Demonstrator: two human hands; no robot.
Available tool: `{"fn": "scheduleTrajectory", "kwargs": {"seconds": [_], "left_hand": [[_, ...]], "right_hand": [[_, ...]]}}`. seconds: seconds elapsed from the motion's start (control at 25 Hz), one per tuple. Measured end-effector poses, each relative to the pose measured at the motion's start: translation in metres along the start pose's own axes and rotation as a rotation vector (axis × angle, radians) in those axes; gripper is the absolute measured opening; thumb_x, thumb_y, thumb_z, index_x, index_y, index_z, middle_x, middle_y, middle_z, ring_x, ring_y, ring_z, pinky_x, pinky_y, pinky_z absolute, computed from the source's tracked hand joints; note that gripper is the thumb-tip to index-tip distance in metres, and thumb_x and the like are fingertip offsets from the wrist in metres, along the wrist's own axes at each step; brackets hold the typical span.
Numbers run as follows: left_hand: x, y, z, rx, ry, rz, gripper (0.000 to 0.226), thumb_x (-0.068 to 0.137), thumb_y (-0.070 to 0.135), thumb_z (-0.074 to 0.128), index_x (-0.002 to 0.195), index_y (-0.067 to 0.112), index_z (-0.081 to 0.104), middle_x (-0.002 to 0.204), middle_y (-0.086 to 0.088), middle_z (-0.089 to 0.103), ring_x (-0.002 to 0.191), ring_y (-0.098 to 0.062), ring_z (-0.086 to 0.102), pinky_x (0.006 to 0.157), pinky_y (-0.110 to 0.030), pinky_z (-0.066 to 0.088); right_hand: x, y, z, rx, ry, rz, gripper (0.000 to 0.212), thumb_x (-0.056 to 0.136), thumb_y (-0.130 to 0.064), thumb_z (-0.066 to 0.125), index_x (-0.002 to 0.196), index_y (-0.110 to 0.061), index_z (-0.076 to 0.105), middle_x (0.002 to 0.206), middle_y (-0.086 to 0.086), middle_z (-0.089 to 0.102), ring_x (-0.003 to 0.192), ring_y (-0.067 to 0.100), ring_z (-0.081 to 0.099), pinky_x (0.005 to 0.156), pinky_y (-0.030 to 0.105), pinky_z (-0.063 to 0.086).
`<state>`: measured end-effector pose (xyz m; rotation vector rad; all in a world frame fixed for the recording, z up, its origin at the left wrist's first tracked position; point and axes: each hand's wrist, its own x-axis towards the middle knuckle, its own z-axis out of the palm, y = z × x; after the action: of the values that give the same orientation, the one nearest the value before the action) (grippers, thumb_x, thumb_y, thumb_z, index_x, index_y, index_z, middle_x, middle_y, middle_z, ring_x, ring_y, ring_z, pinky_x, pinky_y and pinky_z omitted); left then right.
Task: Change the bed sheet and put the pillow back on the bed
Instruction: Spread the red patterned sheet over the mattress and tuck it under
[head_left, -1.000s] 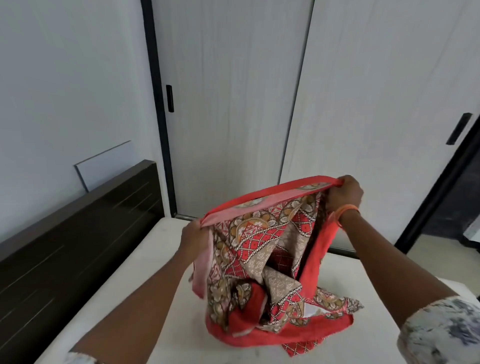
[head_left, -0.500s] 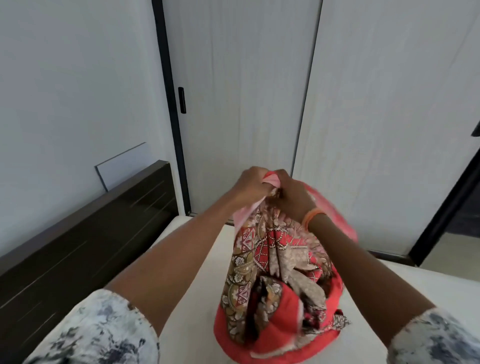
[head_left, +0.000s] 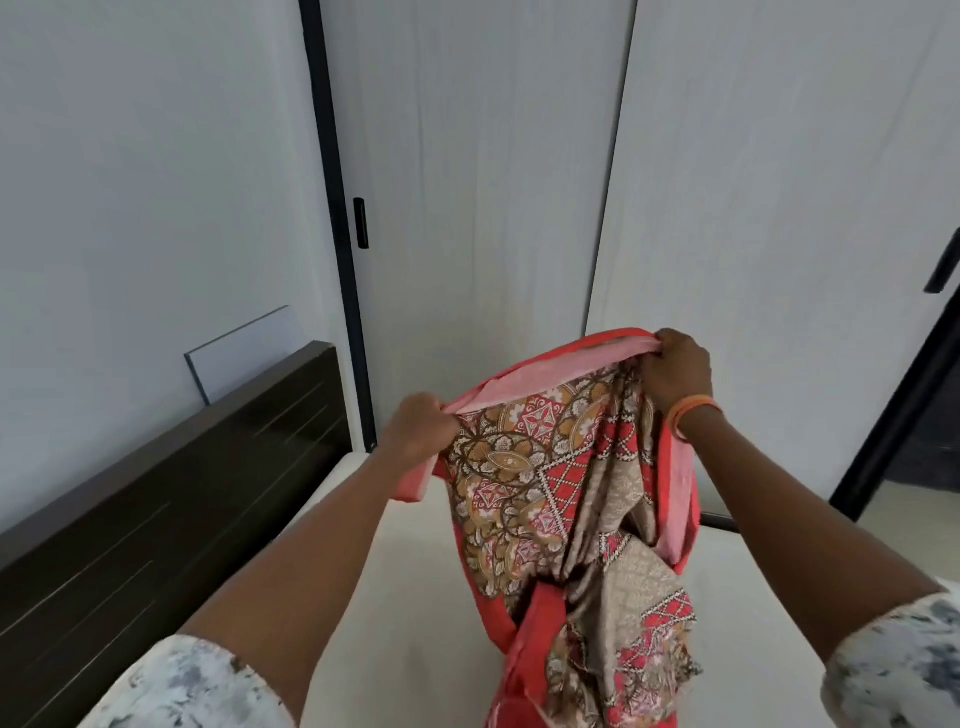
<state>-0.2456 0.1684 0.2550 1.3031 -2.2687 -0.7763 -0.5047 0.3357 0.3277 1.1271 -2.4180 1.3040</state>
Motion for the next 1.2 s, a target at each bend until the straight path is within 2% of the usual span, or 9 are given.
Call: {"fn": "scheduleTrajectory", "kwargs": {"seconds": [0.12, 0.24, 0.44, 0.56, 0.68, 0.84, 1.0, 1.12, 1.2], "left_hand": [[-0.004, 0.021, -0.003, -0.199, -0.065, 0.031, 0.018, 0.078, 0.016, 0.046, 0.066, 0.005, 0.053, 0.058, -0.005, 0.046, 0.053, -0.020, 0.043, 0.049, -0.032, 0.033], [-0.006, 0.051, -0.011, -0.449, -0.030, 0.026, 0.020, 0.067, 0.027, 0.041, 0.061, 0.014, 0.054, 0.050, 0.002, 0.046, 0.059, -0.022, 0.046, 0.056, -0.035, 0.036], [-0.018, 0.141, -0.021, -0.552, -0.342, 0.198, 0.027, 0.079, 0.022, 0.050, 0.093, 0.007, 0.070, 0.078, -0.010, 0.069, 0.071, -0.023, 0.064, 0.066, -0.034, 0.053], [-0.015, 0.156, -0.037, -0.390, -0.382, 0.349, 0.022, 0.087, 0.025, 0.064, 0.095, 0.005, 0.071, 0.085, -0.009, 0.073, 0.075, -0.020, 0.069, 0.071, -0.033, 0.052], [-0.014, 0.147, -0.051, -0.175, -0.310, 0.351, 0.046, 0.086, 0.054, 0.065, 0.089, 0.007, 0.068, 0.078, -0.005, 0.066, 0.069, -0.018, 0.061, 0.064, -0.031, 0.045], [-0.010, 0.107, -0.048, 0.000, -0.357, 0.248, 0.047, 0.081, 0.052, 0.073, 0.096, 0.008, 0.070, 0.089, -0.005, 0.072, 0.079, -0.021, 0.068, 0.073, -0.031, 0.054], [-0.021, 0.049, -0.012, -0.557, -0.266, 0.125, 0.019, 0.091, 0.016, 0.068, 0.103, 0.001, 0.070, 0.099, -0.010, 0.067, 0.090, -0.019, 0.060, 0.075, -0.024, 0.046], [-0.030, 0.046, 0.000, -0.990, -0.254, 0.065, 0.026, 0.096, 0.018, 0.057, 0.116, 0.003, 0.065, 0.109, -0.015, 0.071, 0.095, -0.026, 0.065, 0.085, -0.035, 0.051], [-0.035, 0.054, -0.007, -1.032, -0.241, 0.082, 0.015, 0.095, 0.014, 0.056, 0.097, 0.004, 0.067, 0.092, -0.009, 0.073, 0.084, -0.022, 0.069, 0.080, -0.035, 0.051]], "right_hand": [[0.001, 0.015, 0.001, -0.102, -0.100, 0.213, 0.019, 0.083, -0.018, 0.054, 0.094, -0.006, 0.065, 0.098, 0.023, 0.067, 0.092, 0.041, 0.063, 0.077, 0.037, 0.050], [-0.005, 0.010, -0.015, -0.389, -0.278, 0.258, 0.045, 0.080, -0.036, 0.062, 0.114, -0.007, 0.060, 0.107, 0.020, 0.066, 0.098, 0.037, 0.065, 0.085, 0.039, 0.053], [-0.042, -0.065, -0.001, -0.009, -0.252, -0.464, 0.108, 0.062, -0.023, 0.087, 0.151, -0.023, 0.025, 0.147, 0.012, 0.032, 0.090, 0.022, 0.058, 0.083, 0.033, 0.050], [-0.031, -0.078, -0.006, 0.171, -0.278, -0.535, 0.072, 0.070, -0.008, 0.081, 0.135, -0.018, 0.053, 0.123, 0.009, 0.063, 0.095, 0.019, 0.064, 0.089, 0.038, 0.053], [-0.023, -0.072, -0.008, 0.027, -0.261, -0.625, 0.027, 0.079, -0.012, 0.072, 0.106, -0.015, 0.072, 0.097, 0.005, 0.074, 0.087, 0.020, 0.068, 0.078, 0.037, 0.054], [-0.015, -0.082, -0.006, -0.116, -0.105, -0.546, 0.016, 0.080, -0.017, 0.055, 0.083, -0.015, 0.071, 0.082, 0.009, 0.071, 0.079, 0.032, 0.065, 0.067, 0.040, 0.053], [-0.004, -0.087, -0.009, 0.011, -0.092, -0.257, 0.028, 0.089, -0.022, 0.059, 0.061, -0.018, 0.057, 0.064, 0.007, 0.062, 0.061, 0.026, 0.056, 0.056, 0.032, 0.041], [-0.003, -0.090, -0.001, 0.036, -0.140, -0.183, 0.040, 0.091, -0.032, 0.058, 0.056, -0.017, 0.049, 0.055, 0.002, 0.053, 0.056, 0.022, 0.050, 0.053, 0.030, 0.034], [-0.002, -0.087, 0.005, -0.010, -0.229, -0.181, 0.045, 0.092, -0.037, 0.059, 0.056, -0.011, 0.050, 0.055, 0.005, 0.052, 0.058, 0.025, 0.050, 0.056, 0.032, 0.035]]}}
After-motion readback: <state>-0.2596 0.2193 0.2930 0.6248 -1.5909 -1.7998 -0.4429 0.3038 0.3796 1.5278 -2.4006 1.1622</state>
